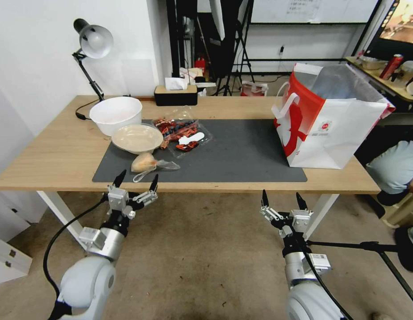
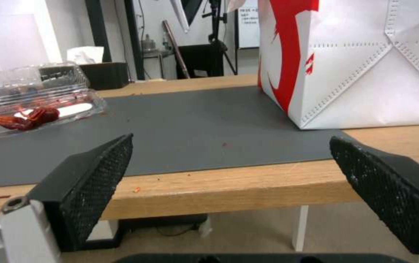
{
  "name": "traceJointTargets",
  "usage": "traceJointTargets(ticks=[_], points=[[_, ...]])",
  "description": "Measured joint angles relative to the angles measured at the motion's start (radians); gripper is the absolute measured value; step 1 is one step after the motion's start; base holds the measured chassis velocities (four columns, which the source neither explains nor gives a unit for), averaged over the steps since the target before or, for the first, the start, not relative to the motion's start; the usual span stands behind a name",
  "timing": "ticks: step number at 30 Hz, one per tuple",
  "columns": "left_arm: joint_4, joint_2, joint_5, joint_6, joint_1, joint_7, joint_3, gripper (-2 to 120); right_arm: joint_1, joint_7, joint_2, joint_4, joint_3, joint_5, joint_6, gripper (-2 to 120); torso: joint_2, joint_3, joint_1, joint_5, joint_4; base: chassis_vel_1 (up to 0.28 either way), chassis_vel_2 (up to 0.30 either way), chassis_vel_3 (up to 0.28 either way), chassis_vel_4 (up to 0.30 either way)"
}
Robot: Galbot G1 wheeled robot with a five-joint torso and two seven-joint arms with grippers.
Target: Pick up the trash from the table and place it into the takeout bag.
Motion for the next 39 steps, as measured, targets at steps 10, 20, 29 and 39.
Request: traceJointTargets(ticks=[10, 20, 29, 39], points=[[0.093, 0.099, -0.14, 0.059, -0.094, -0.004, 0.049, 100, 0.01, 0.005, 0.012, -0.008, -0.006, -0.013, -0.008, 100, 0.0, 0.0, 0.0, -0.0002, 0.0001, 0.0, 0.0, 0.0, 0.0], [0.209, 0.197, -0.196, 0.073, -0.186, -0.009, 0.104, 99, 0.013, 0.008, 0.027, -0.02, -0.008, -0.024, -0.009, 100, 0.0, 0.0, 0.0, -0.0002, 0.0, 0.0, 0.0, 0.0, 0.0], [0.286, 0.249, -0.201, 0.072, -0.254, -0.019, 0.143, 97, 0.013, 0.01, 0.028, -0.023, -0.006, -0.028, -0.009, 100, 0.0, 0.0, 0.0, -0.0001, 0.0, 0.0, 0.0, 0.0, 0.0], [0.311, 0.29, -0.199, 0.071, -0.277, -0.021, 0.164, 81, 0.012, 0.012, 0.03, -0.025, -0.005, -0.032, -0.008, 100, 0.0, 0.0, 0.0, -0.0001, 0.0, 0.0, 0.0, 0.0, 0.0]])
